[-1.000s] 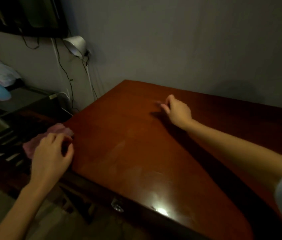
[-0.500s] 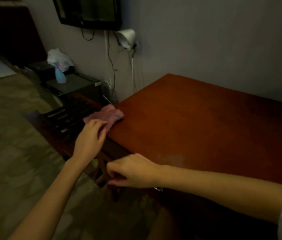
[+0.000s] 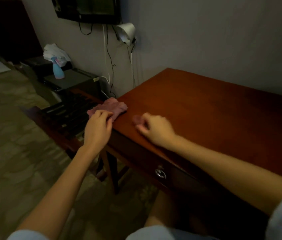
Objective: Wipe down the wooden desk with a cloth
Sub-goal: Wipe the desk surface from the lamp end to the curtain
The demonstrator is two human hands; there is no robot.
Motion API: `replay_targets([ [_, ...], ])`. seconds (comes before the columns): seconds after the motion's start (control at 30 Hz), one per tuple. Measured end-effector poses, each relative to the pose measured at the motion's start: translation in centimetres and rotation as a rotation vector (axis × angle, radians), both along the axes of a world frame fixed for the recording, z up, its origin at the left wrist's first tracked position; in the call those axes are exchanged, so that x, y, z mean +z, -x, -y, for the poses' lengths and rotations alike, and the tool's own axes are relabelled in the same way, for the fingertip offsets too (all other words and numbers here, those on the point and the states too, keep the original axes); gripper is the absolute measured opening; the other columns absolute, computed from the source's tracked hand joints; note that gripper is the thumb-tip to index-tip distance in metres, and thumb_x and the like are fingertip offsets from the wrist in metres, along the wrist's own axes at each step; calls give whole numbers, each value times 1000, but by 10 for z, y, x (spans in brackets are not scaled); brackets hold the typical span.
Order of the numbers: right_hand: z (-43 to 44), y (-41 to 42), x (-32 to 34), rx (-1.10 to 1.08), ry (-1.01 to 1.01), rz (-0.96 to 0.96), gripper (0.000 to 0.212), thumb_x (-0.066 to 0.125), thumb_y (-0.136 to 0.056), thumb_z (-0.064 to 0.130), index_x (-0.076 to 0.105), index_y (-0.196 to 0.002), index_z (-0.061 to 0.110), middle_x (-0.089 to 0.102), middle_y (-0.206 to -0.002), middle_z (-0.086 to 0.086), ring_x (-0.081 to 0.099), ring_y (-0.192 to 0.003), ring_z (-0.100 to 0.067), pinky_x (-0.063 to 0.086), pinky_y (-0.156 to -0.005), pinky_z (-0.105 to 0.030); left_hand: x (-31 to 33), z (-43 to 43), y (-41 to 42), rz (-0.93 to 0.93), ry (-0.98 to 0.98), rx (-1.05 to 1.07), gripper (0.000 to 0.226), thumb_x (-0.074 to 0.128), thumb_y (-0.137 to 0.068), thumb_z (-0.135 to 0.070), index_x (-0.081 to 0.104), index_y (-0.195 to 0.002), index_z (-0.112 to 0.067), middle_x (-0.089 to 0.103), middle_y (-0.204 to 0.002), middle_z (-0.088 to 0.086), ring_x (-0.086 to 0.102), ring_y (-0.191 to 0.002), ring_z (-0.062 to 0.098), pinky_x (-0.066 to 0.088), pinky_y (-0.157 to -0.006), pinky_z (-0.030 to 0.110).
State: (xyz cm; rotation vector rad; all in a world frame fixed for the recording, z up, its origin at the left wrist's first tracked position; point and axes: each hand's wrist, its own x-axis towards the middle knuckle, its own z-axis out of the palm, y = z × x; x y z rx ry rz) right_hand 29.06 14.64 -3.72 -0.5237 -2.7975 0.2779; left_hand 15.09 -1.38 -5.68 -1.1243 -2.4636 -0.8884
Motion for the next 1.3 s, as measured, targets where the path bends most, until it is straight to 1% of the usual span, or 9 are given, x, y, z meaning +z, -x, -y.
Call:
replay_targets([
  [0.13,87,-40,-6,343,-39,87,21,54,-91,39,51,-98,19,66,-93,-4,64,-81,-30,41,-60,-35,11,-14,-22,-64,-89,-82,22,51,-95,-13,62,-113,-12,59,-116,7,57,-105,22,46,-86,33],
  [0.23,90,-109,1,300,7,-68,17,51,-89,37,45,-90,22,62,-82,2,60,-67,-21,39,-50,-30,11,-34,-53,-62,-73,-275,19,51,-96,-16,63,-110,-15,61,-110,5,56,-104,23,46,-87,36],
  [0.37,36,-217,18,-278,47,-311,16,53,-88,42,42,-86,31,56,-73,10,57,-63,-17,40,-55,-30,15,-76,-116,-73,-10,-553,19,49,-97,-25,62,-111,-20,59,-109,-4,54,-103,13,45,-82,27],
  [0.57,-26,-434,34,-1229,-54,-467,15,57,-93,33,51,-94,19,56,-85,1,53,-75,-16,35,-64,-28,21,-137,-225,-89,60,-918,21,50,-97,-30,60,-115,-25,55,-110,-11,50,-102,3,35,-79,17],
  [0.73,-35,-568,29,-1571,-50,-601,30,58,-91,36,57,-105,8,65,-107,-14,60,-101,-31,42,-79,-35,13,-166,-281,-103,149,-1034,25,50,-96,-34,57,-120,-30,54,-118,-11,49,-108,3,34,-80,16],
  [0.83,-40,-605,15,-1699,33,-521,33,57,-92,36,54,-110,9,63,-113,-17,59,-104,-35,44,-83,-38,10,-176,-300,-134,188,-1055,27,51,-95,-34,56,-121,-30,54,-121,-9,50,-110,5,35,-80,16],
  [1.03,-37,-543,0,-1483,41,-168,25,52,-93,40,52,-112,23,64,-111,-5,62,-100,-30,48,-77,-37,8,-185,-299,-126,169,-1004,26,52,-95,-30,58,-120,-26,56,-118,-5,51,-110,10,36,-84,19],
  [1.2,17,-404,-9,-1118,30,-162,23,53,-93,38,46,-113,30,63,-114,5,62,-102,-22,43,-74,-32,8,-182,-305,-126,121,-970,24,53,-95,-29,59,-117,-25,57,-112,-5,52,-104,9,38,-80,20],
  [1.3,35,-377,-9,-961,-44,-134,26,52,-94,38,44,-115,25,64,-110,3,64,-95,-22,44,-70,-32,8,-179,-316,-141,125,-974,24,53,-95,-29,59,-118,-26,56,-113,-5,51,-105,10,37,-79,19],
])
